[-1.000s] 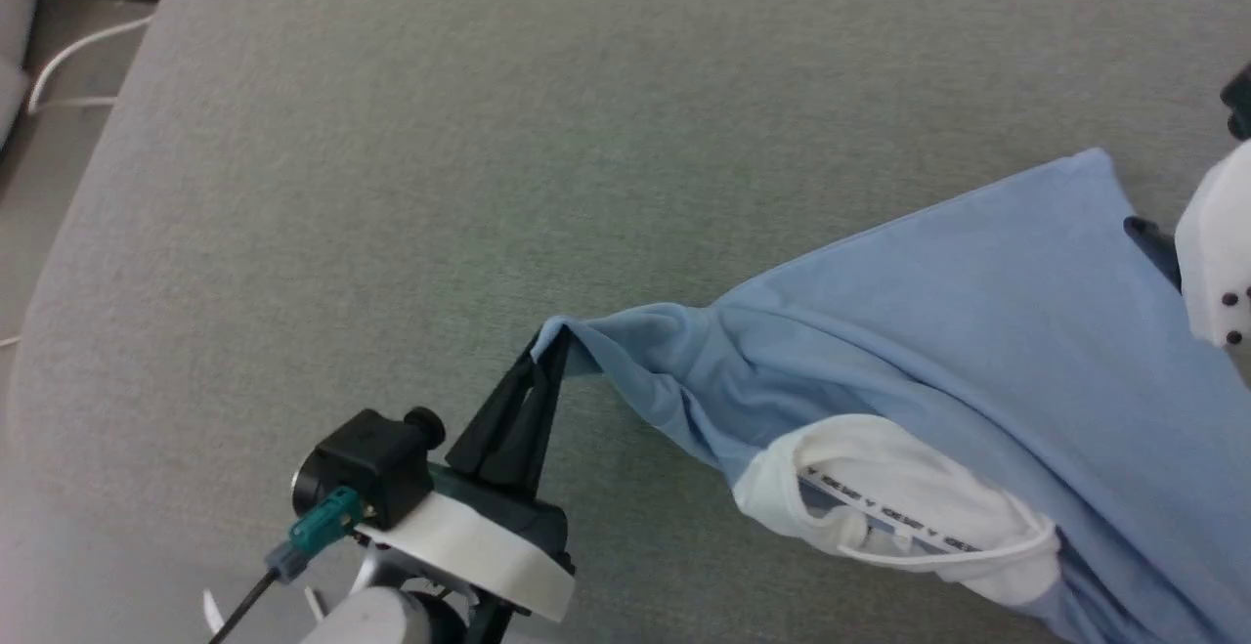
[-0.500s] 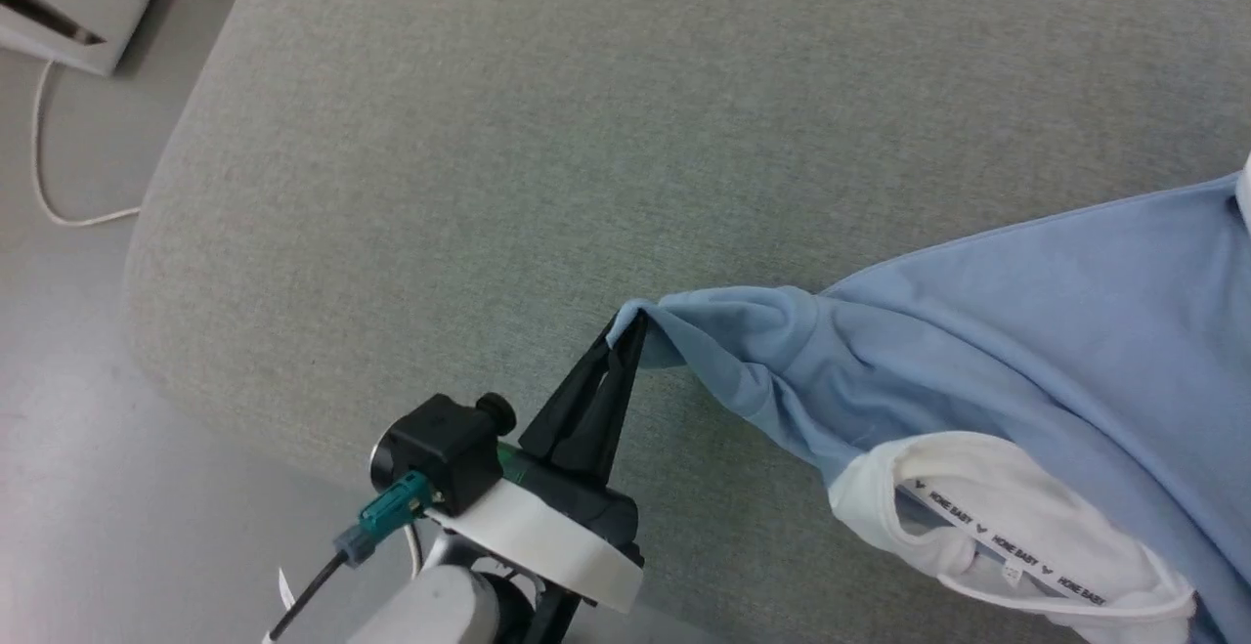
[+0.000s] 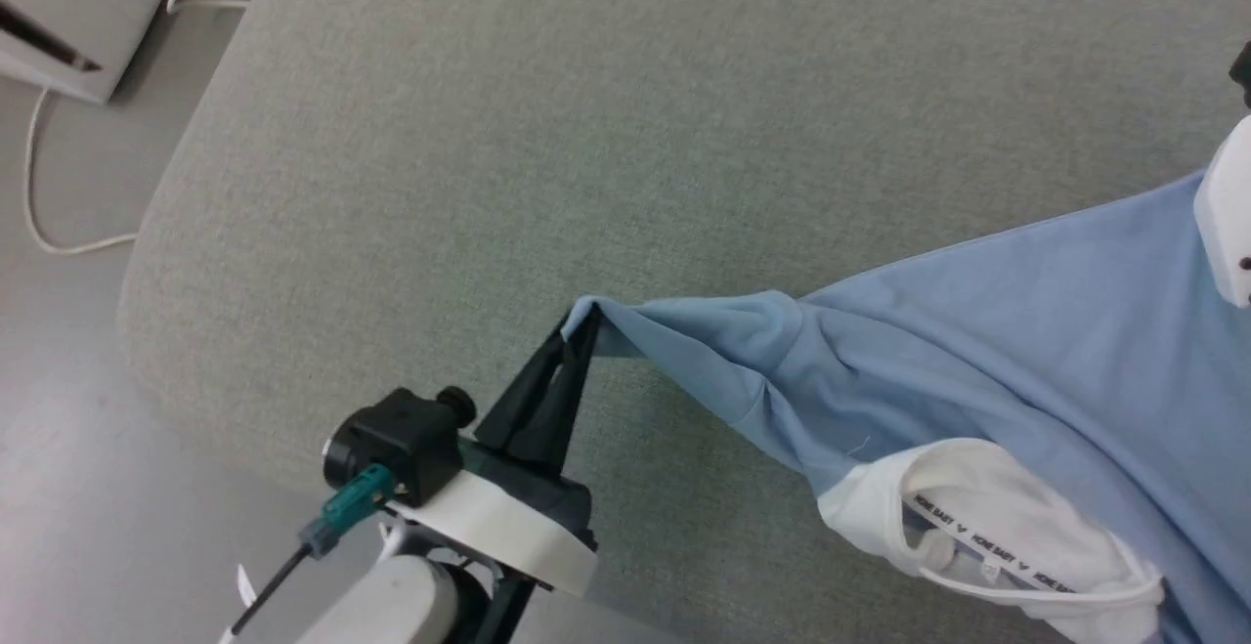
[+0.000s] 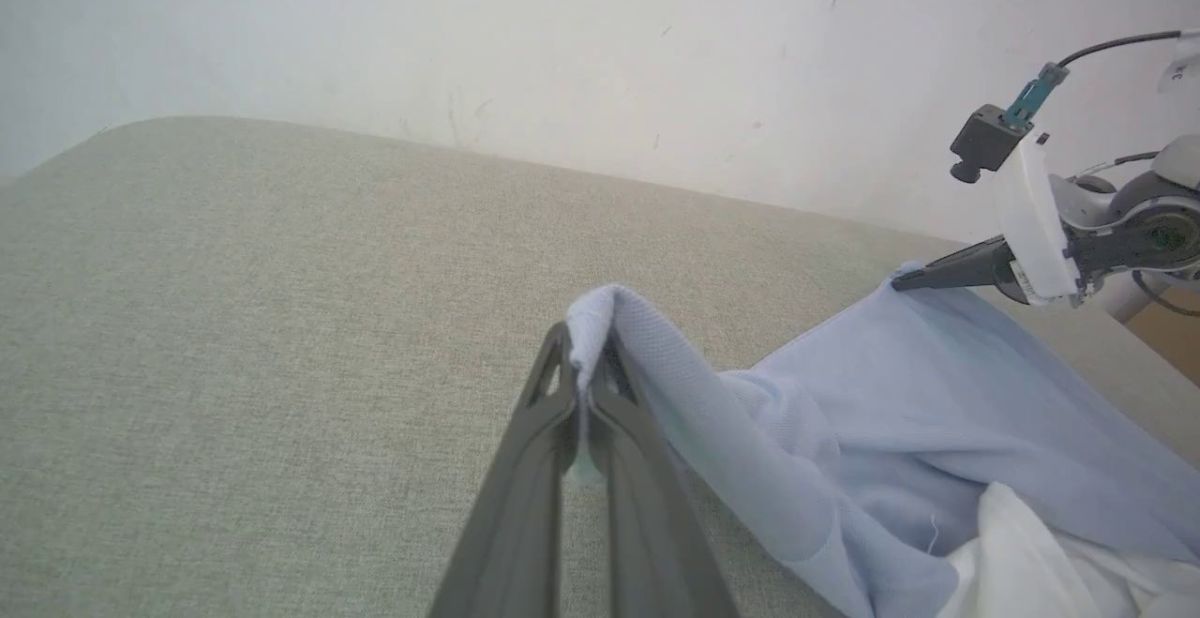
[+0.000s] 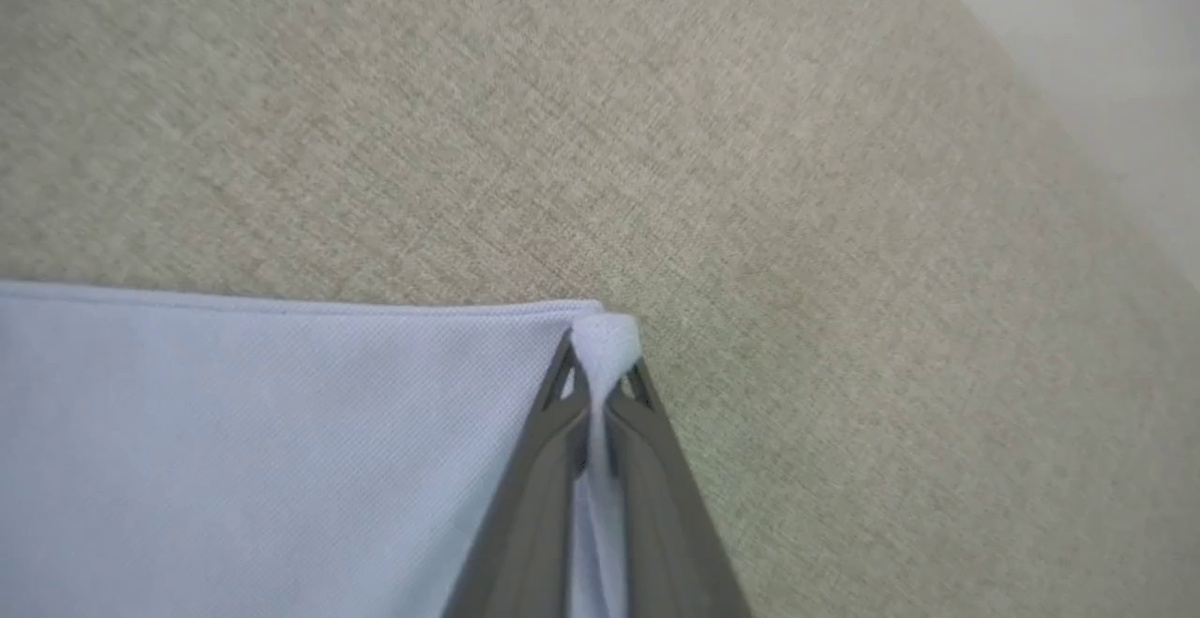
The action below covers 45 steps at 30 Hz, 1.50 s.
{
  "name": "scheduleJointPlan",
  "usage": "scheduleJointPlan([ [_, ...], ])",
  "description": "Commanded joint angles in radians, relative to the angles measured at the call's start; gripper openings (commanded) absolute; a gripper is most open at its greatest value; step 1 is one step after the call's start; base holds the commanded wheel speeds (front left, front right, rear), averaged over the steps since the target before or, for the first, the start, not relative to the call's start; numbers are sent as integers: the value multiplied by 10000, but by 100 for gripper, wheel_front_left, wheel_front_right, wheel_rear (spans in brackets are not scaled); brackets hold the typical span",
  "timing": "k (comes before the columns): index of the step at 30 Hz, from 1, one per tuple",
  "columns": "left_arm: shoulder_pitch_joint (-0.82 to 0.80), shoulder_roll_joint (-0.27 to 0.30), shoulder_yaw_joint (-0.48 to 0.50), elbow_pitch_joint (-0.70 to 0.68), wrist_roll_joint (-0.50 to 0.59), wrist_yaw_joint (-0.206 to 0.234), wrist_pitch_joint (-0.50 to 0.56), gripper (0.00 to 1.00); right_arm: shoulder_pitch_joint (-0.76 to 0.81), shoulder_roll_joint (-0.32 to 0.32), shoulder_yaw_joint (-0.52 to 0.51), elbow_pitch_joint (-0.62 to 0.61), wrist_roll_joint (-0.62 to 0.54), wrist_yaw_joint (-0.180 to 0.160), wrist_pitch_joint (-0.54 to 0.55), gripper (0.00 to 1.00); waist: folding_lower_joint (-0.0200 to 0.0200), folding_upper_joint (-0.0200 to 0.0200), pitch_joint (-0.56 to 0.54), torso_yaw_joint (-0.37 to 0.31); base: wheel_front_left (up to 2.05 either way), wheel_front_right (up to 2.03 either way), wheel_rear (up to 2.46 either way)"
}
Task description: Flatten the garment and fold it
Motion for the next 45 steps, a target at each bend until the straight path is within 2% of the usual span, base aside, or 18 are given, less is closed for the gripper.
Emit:
scheduleJointPlan([
  [1, -22, 189, 150, -101, 100, 135, -19, 0, 55, 89, 47, 75, 94, -9, -571, 0, -2, 0, -925, -709, 0, 0, 0],
  [10, -90, 1288, 1017, -794, 214, 589, 278, 0, -521, 85, -74, -369, 456, -9, -2806, 0, -2, 0, -2599, -1844, 0, 0, 0],
  [15, -448, 1925, 1789, -1512, 247, 874, 433, 0, -747, -99, -122, -1183, 660, -9, -3454, 0, -2, 0, -3313, -2452, 0, 0, 0],
  [21, -1214, 2553, 2668, -2399, 207, 988, 641, 0, -1104, -325, -530, -2675, 890, -9, -3582, 0, -2, 0, -3709, -3087, 0, 0, 0],
  [30, -2633, 3102, 3669, -3127, -16, 962, 1012, 0, -1415, -383, -1458, -4317, 800, -9, -3358, 0, -2, 0, -3793, -3723, 0, 0, 0],
  [36, -3531, 3415, 4165, -3343, -511, 897, 1679, 0, -1310, -466, -2125, -5325, 601, -9, -2943, 0, -2, 0, -3529, -4070, 0, 0, 0],
  [45, -5751, 3635, 4190, -2587, -1044, 190, 2538, 0, -1549, -446, -2911, -5600, 215, -9, -3122, 0, -2, 0, -2038, -4368, 0, 0, 0],
])
